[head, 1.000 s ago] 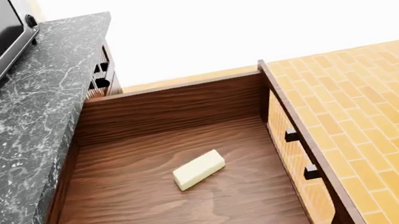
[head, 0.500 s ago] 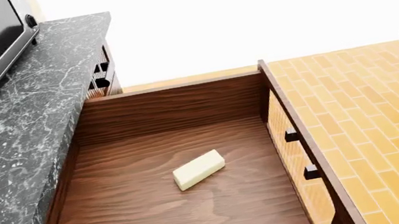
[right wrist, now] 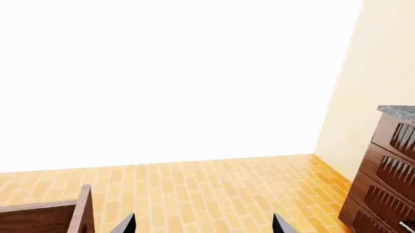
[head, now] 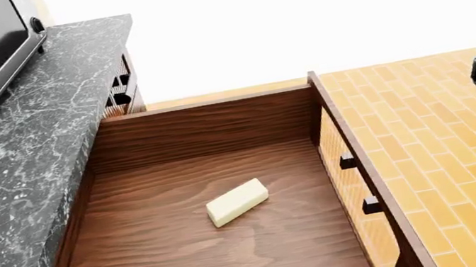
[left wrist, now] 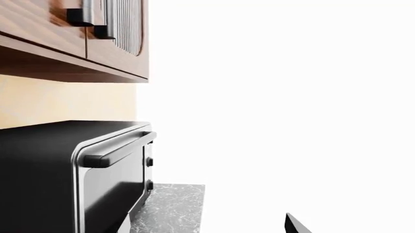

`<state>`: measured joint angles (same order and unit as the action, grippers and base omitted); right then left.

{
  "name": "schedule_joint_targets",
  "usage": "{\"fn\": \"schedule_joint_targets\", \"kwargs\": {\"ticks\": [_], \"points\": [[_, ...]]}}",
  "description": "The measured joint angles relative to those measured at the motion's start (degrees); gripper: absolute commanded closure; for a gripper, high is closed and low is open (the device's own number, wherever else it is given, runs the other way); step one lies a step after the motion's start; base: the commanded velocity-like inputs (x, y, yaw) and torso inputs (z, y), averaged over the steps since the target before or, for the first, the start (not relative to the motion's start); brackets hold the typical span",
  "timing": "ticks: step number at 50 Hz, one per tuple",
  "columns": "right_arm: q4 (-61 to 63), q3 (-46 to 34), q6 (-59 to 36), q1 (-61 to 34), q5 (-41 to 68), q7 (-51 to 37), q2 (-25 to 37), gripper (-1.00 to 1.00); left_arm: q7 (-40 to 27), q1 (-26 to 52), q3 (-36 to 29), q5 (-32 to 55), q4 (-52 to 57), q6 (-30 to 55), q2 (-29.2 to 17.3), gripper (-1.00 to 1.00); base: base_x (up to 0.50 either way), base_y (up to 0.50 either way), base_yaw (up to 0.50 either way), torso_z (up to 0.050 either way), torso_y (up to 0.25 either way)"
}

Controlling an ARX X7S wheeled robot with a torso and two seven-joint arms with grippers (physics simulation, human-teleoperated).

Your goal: Close the right drawer.

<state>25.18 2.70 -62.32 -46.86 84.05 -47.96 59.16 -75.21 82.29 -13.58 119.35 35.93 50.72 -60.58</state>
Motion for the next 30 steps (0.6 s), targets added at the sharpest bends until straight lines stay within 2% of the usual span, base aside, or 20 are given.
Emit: {"fn": "schedule_joint_targets", "kwargs": {"ticks": [30], "points": [[-7.05,-5.21,-0.27,6.87,-6.57,3.65,-0.42,-1.00,0.09,0.39,-0.37,0.20,0.17,-0.50,-0.37,-1.00,0.00,0.00,0.00,0.000,0.000]]}}
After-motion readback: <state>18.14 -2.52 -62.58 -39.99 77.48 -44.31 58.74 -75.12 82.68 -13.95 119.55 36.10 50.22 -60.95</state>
